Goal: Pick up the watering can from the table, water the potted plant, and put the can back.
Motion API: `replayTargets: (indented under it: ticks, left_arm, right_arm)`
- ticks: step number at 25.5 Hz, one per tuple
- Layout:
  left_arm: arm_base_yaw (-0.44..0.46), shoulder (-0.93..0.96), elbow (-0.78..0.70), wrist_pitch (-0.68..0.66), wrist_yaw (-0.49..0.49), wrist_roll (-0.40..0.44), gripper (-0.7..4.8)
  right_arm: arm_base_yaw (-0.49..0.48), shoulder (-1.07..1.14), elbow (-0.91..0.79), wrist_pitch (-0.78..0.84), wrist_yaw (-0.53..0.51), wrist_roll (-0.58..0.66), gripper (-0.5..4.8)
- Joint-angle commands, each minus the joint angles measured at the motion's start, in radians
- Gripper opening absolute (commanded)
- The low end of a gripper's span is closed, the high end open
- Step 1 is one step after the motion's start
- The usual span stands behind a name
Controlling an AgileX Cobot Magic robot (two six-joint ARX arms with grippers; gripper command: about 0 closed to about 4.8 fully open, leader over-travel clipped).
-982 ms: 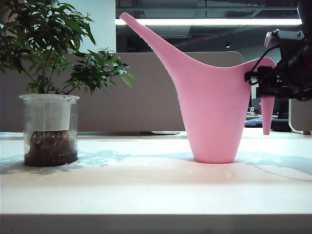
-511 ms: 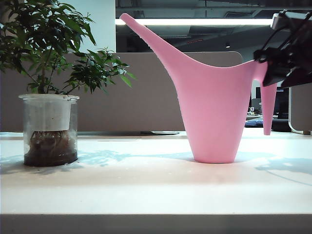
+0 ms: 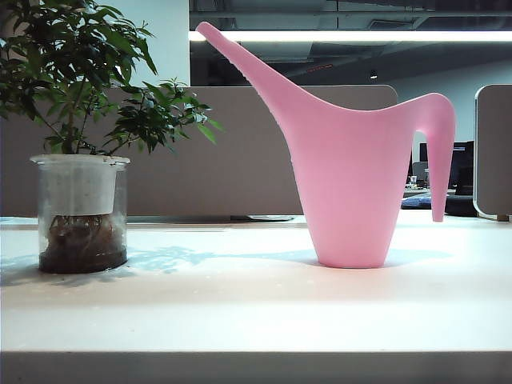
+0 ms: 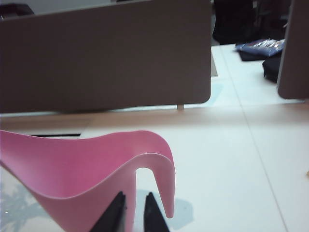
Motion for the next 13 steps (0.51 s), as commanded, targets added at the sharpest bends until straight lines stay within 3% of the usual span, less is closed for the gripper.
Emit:
replayTargets:
  ticks: [1,4,6,9,12,13]
  left_arm:
    - [0.0,-0.094,-0.09,0.099,0.005,-0.008,-0.05]
    - [0.0,-0.185,-0.173,0.145,0.038,-0.007,-0.05]
    - [0.0,-0.253,-0.223,0.155,0.042,-0.008,-0.05]
    - [0.0,-0.32,-0.265,0.103,-0.006,-0.042,-0.05]
    - [0.0,-0.344,-0.287,0.056,-0.098,-0.119,-0.05]
    - [0.0,-0.347,-0.298,0.053,-0.109,-0.11,-0.05]
  right_arm:
    - [0.0,-0.152,0.003,-0.193,-0.003,0.004,0.44]
    - [0.0,-0.256,0.003,-0.344,-0.002,0.004,-0.07]
    - [0.0,-0.32,0.003,-0.436,0.01,0.005,-0.06]
    - [0.0,-0.411,0.003,-0.527,0.012,0.005,-0.05]
    - [-0.002,-0.48,0.001,-0.515,0.028,0.005,-0.06]
    - [-0.002,-0.5,0.001,-0.508,0.04,0.005,-0.06]
